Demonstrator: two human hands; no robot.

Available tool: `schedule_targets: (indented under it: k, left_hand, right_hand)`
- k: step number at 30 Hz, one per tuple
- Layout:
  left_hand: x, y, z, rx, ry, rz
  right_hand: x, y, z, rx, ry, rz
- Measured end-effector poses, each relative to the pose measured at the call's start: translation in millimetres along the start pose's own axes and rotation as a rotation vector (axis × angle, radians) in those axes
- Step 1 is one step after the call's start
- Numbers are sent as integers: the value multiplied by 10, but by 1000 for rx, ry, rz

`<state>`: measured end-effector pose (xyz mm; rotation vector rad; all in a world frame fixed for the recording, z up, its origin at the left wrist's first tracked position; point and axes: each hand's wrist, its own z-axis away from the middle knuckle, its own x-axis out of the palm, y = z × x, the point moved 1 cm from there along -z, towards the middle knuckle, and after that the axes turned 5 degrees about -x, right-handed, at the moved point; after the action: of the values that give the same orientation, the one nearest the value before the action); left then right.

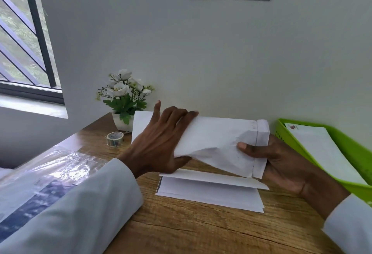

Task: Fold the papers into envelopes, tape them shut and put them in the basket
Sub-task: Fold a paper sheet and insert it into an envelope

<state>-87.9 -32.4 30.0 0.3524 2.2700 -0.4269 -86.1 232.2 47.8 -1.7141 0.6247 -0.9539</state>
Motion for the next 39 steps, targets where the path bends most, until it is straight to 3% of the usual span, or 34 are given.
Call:
schedule_targets:
  k: [8,15,20,23,30,36,39]
  left_hand:
    - [58,53,12,-19,-86,-49]
    - [57,-6,33,33,-110,-64]
    - [75,-31,36,64,-143,-51]
    - [75,-55,54,89,-146,-47]
    - [62,-66,62,83,-124,-29]
    - [48,-183,80,0,-112,10]
    - [26,-298,117,-42,-96,32]
  right_hand:
    - [3,-6,-21,-56,117,-26]
    - [-44,-44,13,-43,96,-129]
    - [-80,-19,77,69,-109,221]
    - [-98,39,108,147,-105,402]
    - [-153,13,107,178,-82,376]
    - [-131,-85,54,-80,-63,312]
    - [-142,-75,-18,-227,177,146]
